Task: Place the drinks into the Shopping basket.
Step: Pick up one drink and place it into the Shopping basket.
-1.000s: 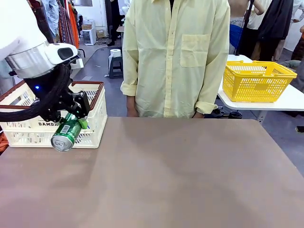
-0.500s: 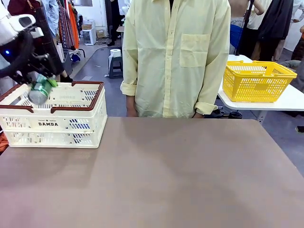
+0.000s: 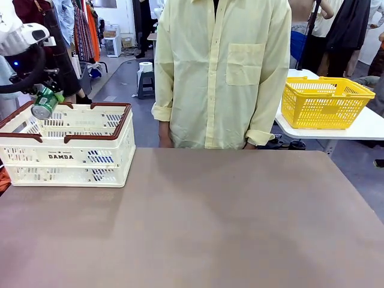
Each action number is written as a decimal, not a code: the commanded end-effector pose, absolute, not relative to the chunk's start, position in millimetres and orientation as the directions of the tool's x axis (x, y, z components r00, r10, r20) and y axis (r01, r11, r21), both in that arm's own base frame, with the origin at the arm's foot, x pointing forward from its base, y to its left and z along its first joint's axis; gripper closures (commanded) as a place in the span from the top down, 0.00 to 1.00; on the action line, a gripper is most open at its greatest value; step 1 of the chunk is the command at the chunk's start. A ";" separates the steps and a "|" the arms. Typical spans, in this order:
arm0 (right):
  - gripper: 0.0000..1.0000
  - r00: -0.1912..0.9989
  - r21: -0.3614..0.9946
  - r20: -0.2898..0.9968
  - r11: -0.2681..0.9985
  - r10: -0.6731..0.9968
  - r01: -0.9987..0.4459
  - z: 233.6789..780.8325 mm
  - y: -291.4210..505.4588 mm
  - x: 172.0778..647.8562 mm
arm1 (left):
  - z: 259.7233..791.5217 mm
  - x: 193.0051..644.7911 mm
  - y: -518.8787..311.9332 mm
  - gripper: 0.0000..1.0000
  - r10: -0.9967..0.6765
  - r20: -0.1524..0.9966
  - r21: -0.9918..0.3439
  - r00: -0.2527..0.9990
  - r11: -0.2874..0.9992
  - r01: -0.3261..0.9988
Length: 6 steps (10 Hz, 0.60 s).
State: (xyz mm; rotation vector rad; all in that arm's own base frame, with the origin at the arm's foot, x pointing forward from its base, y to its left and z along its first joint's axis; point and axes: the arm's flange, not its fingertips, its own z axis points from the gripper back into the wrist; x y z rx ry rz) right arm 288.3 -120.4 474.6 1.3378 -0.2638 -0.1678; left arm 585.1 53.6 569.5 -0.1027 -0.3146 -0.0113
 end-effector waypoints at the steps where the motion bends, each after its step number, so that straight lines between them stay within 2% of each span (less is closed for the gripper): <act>1: 1.00 0.959 0.972 0.096 0.231 -0.265 -0.034 477.0 -121.1 286.9 | 549.7 585.3 58.5 0.00 -0.004 0.356 -0.050 0.934 0.999 0.023; 4: 1.00 0.959 0.972 0.096 0.231 -0.265 -0.034 477.0 -121.1 286.9 | 504.8 587.9 63.8 0.00 0.023 0.395 -0.007 0.918 1.000 -0.022; 6: 1.00 0.959 0.972 0.096 0.231 -0.265 -0.034 477.0 -121.1 286.9 | 475.3 586.4 67.6 0.00 0.043 0.368 -0.007 0.929 0.999 -0.044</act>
